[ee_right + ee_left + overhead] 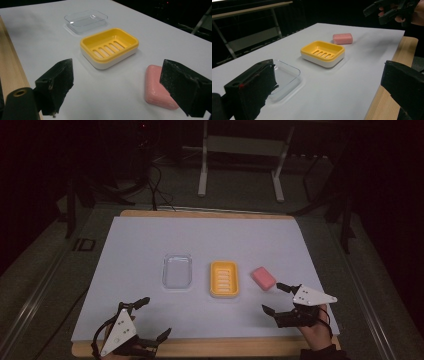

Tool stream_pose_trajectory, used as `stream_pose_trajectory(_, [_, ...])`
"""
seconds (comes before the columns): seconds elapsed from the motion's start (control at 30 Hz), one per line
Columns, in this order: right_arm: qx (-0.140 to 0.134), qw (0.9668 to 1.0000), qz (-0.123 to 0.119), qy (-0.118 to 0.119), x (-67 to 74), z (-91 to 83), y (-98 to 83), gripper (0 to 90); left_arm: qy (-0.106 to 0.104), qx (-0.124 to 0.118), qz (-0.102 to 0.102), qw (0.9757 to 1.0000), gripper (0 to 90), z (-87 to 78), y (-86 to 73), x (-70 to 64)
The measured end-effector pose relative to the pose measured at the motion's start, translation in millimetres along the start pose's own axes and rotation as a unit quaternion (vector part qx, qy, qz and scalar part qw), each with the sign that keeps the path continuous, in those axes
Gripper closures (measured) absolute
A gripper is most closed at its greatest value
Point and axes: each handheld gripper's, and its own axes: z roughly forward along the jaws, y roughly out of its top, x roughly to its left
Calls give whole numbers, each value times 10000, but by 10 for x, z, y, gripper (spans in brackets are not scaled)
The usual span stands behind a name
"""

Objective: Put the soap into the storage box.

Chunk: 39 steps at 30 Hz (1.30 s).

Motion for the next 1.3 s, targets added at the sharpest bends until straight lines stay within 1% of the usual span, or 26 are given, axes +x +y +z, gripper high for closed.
stream_pose_trajectory(0.07, [43, 10000, -22, -8, 3, 4, 6, 118, 5, 2, 12, 10000, 4, -3, 0, 0])
stream_pose_trajectory(0.2, [175, 9997, -177, -49, 3, 30, 40, 117, 11, 18, 10, 10000, 4, -3, 0, 3])
stream_pose_trajectory(0.33, [232, 9995, -205, -91, 1, 46, 57, 117, 8, 22, 21, 10000, 4, 0, 0, 1])
stream_pose_trajectory(0.37, [338, 9987, -369, -78, 4, 80, 85, 118, 5, 24, 25, 10000, 4, 1, 0, -1])
stream_pose_trajectory(0.43, [347, 9985, -427, -23, 2, 96, 106, 118, 1, 41, 34, 10000, 4, 3, -1, -2])
stream_pose_trajectory(0.47, [375, 9980, -512, -68, 0, 103, 119, 118, 5, 48, 45, 10000, 4, 1, -2, -2])
stream_pose_trajectory(0.53, [481, 9975, -526, 25, -18, 122, 149, 118, 14, 45, 51, 10000, 4, -1, -1, -3])
stream_pose_trajectory(0.63, [607, 9969, -491, 2, -53, 153, 182, 118, 33, 54, 58, 10000, 4, -4, -2, -3])
stream_pose_trajectory(0.7, [685, 9970, -365, -67, -79, 178, 181, 118, 60, 83, 78, 9999, 4, 2, -4, -3])
stream_pose_trajectory(0.77, [896, 9956, -157, -219, -116, 209, 172, 118, 66, 112, 100, 9999, 4, 8, -5, -5])
stream_pose_trajectory(0.8, [1034, 9941, -83, -320, -126, 223, 165, 118, 65, 119, 107, 9999, 4, 8, -5, -7])
stream_pose_trajectory(0.83, [1153, 9924, -56, -420, -131, 234, 157, 118, 65, 119, 107, 9999, 4, 8, -5, -7])
stream_pose_trajectory(0.9, [1351, 9894, -46, -539, -146, 248, 146, 119, 62, 115, 115, 9998, 4, 7, -4, -11])
stream_pose_trajectory(0.93, [1351, 9894, -46, -539, -146, 248, 146, 119, 62, 115, 115, 9998, 4, 7, -4, -11])
stream_pose_trajectory(1.0, [1461, 9872, 90, -631, -164, 251, 143, 120, 67, 126, 119, 9998, 4, 9, -4, -10])
stream_pose_trajectory(1.03, [1541, 9852, 227, -720, -179, 251, 147, 131, 66, 133, 132, 9998, 4, 10, -4, -9])
stream_pose_trajectory(1.1, [1635, 9826, 347, -815, -202, 246, 149, 135, 60, 132, 137, 9998, 4, 10, -4, -10])
stream_pose_trajectory(1.17, [1766, 9791, 484, -890, -232, 243, 148, 134, 32, 112, 124, 9999, 4, 8, -3, -10])
stream_pose_trajectory(1.2, [1860, 9766, 620, -881, -254, 242, 148, 134, 32, 112, 124, 9999, 4, 8, -3, -10])
stream_pose_trajectory(1.23, [1860, 9766, 620, -881, -254, 242, 148, 134, 29, 104, 121, 9999, 4, 8, -3, -10])
stream_pose_trajectory(1.27, [1975, 9736, 787, -826, -283, 243, 145, 134, 32, 105, 121, 9999, 4, 8, -2, -10])
stream_pose_trajectory(1.3, [2040, 9713, 923, -801, -307, 240, 144, 135, 28, 106, 120, 9999, 4, 9, -2, -9])
